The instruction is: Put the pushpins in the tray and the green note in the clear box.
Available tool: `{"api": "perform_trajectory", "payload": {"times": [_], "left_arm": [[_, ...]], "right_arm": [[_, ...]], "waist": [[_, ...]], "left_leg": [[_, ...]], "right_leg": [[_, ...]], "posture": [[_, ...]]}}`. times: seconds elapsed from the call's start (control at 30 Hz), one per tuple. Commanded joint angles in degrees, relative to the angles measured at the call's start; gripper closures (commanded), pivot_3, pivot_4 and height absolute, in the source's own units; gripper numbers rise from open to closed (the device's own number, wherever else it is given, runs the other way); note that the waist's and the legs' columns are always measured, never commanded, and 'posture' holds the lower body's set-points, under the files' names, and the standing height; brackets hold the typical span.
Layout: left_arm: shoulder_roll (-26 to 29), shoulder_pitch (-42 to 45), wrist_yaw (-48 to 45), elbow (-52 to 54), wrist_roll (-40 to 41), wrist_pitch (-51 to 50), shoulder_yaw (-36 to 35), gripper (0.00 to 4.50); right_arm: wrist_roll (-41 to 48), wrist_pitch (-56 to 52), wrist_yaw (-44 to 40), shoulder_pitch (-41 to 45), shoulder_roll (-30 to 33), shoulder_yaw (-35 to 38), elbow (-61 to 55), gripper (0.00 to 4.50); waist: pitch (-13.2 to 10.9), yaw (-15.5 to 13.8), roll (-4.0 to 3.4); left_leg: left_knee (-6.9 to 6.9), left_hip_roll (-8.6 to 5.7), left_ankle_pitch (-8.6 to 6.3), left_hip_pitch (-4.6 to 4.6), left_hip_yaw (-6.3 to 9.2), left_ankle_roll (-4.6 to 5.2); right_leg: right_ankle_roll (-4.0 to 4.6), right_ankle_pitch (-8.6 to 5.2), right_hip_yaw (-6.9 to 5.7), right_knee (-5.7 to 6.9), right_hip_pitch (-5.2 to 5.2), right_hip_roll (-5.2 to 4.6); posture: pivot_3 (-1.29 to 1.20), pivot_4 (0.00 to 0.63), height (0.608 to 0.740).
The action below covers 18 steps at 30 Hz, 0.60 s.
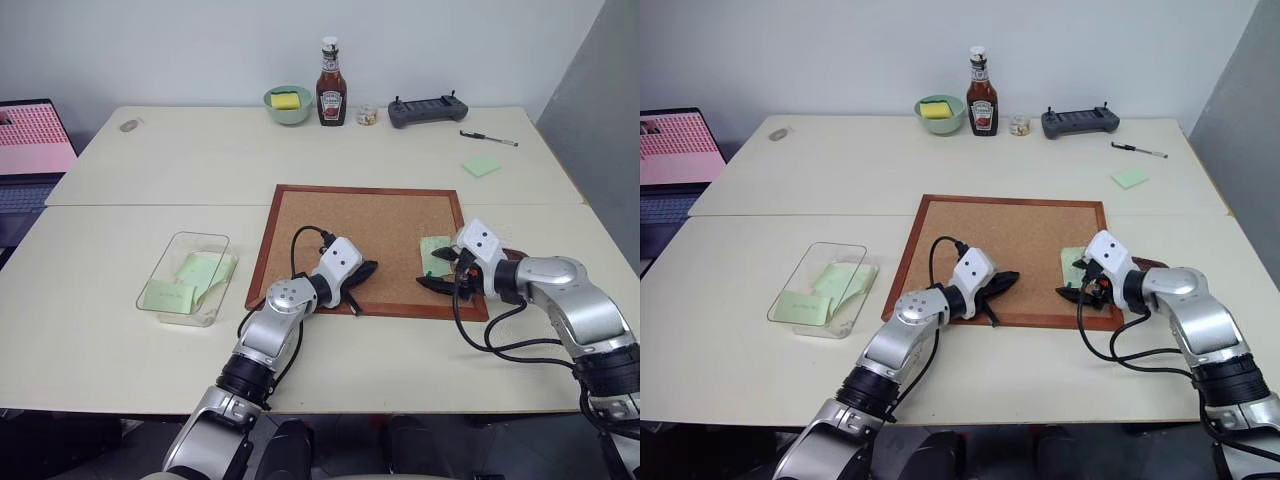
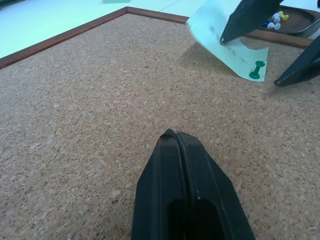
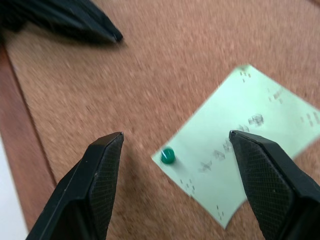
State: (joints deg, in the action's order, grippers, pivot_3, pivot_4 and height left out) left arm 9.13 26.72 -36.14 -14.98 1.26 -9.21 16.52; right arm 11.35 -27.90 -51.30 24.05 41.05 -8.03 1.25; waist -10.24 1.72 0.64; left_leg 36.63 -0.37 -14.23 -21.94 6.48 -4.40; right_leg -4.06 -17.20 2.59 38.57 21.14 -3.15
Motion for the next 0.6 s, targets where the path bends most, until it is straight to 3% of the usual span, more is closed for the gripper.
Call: {"api": "perform_trajectory", "payload": {"times": [0.03,0.53,0.6], "left_arm": [[0.68,-2.02,-0.07,-2.03,-1.68,-1.3,1.36,4.5],[0.62,-2.08,0.03,-2.04,-1.66,-1.39,1.59,4.5],[0.65,-2.15,0.05,-2.03,-1.63,-1.4,1.59,4.5]], "right_arm": [[-0.58,2.01,-1.07,1.22,0.58,0.88,0.01,1.59],[-0.49,2.14,-2.65,1.49,0.91,2.33,-0.15,4.43],[-0.23,2.02,-2.88,1.55,0.92,2.66,-0.62,4.43]], "waist": [[0.0,0.01,0.0],[0.0,0.04,0.0],[0.0,0.04,0.0]], "left_leg": [[0.0,0.0,0.0,0.0,0.0,0.0],[0.0,0.0,0.0,0.0,0.0,0.0],[0.0,0.0,0.0,0.0,0.0,0.0]], "right_leg": [[0.0,0.0,0.0,0.0,0.0,0.0],[0.0,0.0,0.01,0.0,0.0,0.0],[0.0,0.0,0.01,0.0,0.0,0.0]], "posture": [[0.0,0.15,0.74],[0.0,0.15,0.74],[0.0,0.15,0.74]]}}
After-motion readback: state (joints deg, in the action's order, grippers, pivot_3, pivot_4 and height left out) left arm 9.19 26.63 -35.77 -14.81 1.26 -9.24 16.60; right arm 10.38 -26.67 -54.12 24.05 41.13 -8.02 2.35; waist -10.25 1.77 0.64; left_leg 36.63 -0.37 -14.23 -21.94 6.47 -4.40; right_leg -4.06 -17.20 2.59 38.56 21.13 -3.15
